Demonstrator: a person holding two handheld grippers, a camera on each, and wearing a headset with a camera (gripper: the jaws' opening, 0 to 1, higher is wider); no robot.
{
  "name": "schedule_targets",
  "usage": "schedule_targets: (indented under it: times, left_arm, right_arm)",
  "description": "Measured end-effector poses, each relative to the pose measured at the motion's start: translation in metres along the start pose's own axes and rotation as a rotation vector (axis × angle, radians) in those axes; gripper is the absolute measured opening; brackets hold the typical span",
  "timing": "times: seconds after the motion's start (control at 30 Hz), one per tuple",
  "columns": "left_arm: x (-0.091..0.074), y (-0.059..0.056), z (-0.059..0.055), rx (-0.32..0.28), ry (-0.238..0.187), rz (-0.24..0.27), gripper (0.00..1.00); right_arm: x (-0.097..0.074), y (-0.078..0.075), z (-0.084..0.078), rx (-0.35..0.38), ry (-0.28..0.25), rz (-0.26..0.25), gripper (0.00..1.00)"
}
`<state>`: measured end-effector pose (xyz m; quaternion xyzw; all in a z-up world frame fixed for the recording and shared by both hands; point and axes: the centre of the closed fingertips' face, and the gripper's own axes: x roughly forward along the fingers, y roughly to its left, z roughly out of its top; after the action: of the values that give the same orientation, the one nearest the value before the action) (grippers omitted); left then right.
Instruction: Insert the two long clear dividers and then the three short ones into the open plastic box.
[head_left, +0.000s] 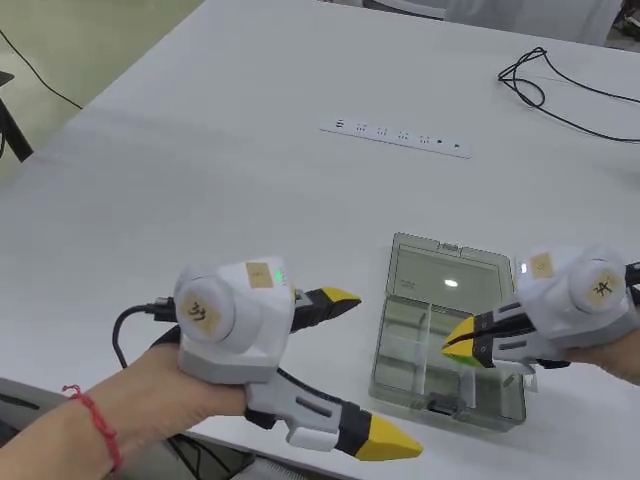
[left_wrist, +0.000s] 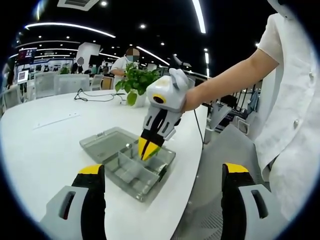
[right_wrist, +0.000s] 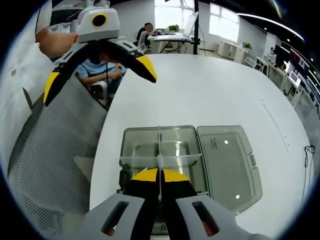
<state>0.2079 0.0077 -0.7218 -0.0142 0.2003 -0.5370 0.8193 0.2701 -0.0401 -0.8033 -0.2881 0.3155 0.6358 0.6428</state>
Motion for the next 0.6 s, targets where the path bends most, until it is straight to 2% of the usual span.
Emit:
schedule_targets:
  times: [0.47, 0.6]
  left_arm:
    - [-0.0039, 0.0041, 0.0040, 0.000, -0.019, 0.024, 0.99]
    - [-0.0048, 0.0046, 0.0033, 0.000, -0.021, 0.026, 0.99]
  right_arm:
    - [0.0010, 0.0003, -0.0015, 0.010, 0.022, 0.029, 0.02]
    - [0.0089, 0.0015, -0.0067, -0.034, 0.062, 0.014, 0.02]
